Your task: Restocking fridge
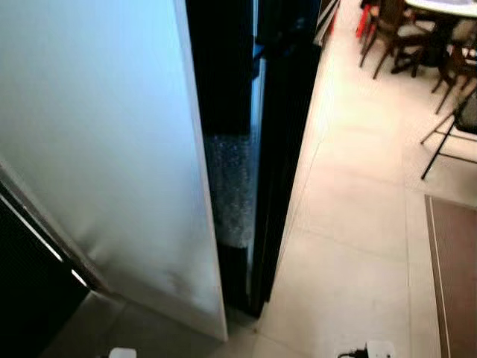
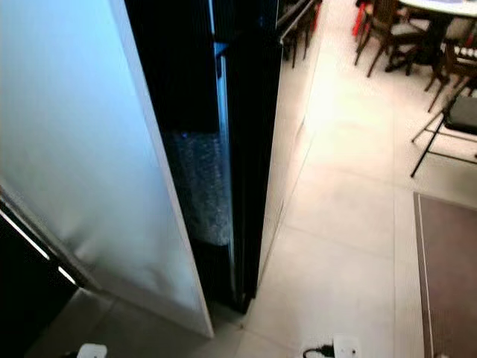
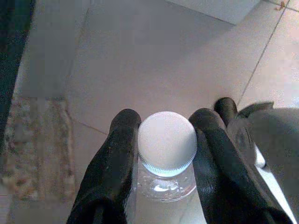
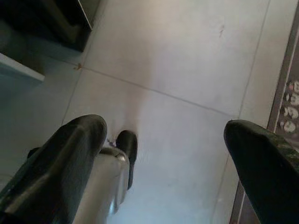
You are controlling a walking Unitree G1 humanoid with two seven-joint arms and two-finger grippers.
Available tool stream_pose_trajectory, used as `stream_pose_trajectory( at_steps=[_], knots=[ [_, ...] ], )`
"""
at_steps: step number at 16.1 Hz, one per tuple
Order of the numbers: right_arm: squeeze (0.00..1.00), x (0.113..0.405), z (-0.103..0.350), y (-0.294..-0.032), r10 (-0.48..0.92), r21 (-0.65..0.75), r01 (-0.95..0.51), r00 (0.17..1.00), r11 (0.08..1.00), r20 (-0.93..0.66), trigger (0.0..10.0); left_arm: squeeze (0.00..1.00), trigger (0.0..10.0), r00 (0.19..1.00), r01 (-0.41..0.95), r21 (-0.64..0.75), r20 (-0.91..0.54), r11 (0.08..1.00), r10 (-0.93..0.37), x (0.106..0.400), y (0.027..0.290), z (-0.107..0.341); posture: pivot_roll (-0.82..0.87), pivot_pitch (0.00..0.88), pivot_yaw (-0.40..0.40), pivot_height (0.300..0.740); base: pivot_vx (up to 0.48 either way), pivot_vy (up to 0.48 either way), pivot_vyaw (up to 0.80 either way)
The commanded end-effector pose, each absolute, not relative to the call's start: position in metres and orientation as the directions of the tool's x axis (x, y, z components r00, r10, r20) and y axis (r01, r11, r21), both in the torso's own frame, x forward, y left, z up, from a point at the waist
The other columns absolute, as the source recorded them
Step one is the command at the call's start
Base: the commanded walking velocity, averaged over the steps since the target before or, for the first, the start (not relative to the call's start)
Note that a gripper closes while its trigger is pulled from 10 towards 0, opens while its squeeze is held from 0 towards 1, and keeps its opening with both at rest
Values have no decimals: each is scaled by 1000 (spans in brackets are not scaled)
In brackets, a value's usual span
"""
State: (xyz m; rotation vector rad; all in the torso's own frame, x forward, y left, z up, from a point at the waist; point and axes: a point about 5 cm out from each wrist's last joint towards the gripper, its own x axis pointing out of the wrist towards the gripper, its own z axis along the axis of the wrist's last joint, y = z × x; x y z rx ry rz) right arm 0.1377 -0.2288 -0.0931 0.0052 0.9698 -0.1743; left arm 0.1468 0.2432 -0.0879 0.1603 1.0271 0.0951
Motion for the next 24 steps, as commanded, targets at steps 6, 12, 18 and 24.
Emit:
stream_pose_trajectory(
  at_steps=[6,12,18,24],
  knots=[
    [0,135,-94,-229,-153,-71,167,553,983,-819,10000,0,10000,496,16,192,-854,981,158,145,246,-88,-7,0,20,740,0,306,0],
    [0,137,-92,-233,-192,-77,220,568,972,-800,10000,0,10000,504,33,203,-849,979,159,148,247,-87,-9,0,22,740,0,51,0],
    [0,190,-54,-263,-345,-101,356,736,929,-582,10000,0,10000,501,48,209,-851,977,157,148,247,-87,-26,0,23,740,0,0,0],
    [0,239,-7,-246,-253,-42,251,925,967,-285,10000,0,10000,515,65,210,-844,976,147,154,241,-86,-39,0,16,740,0,0,0]
  ],
)
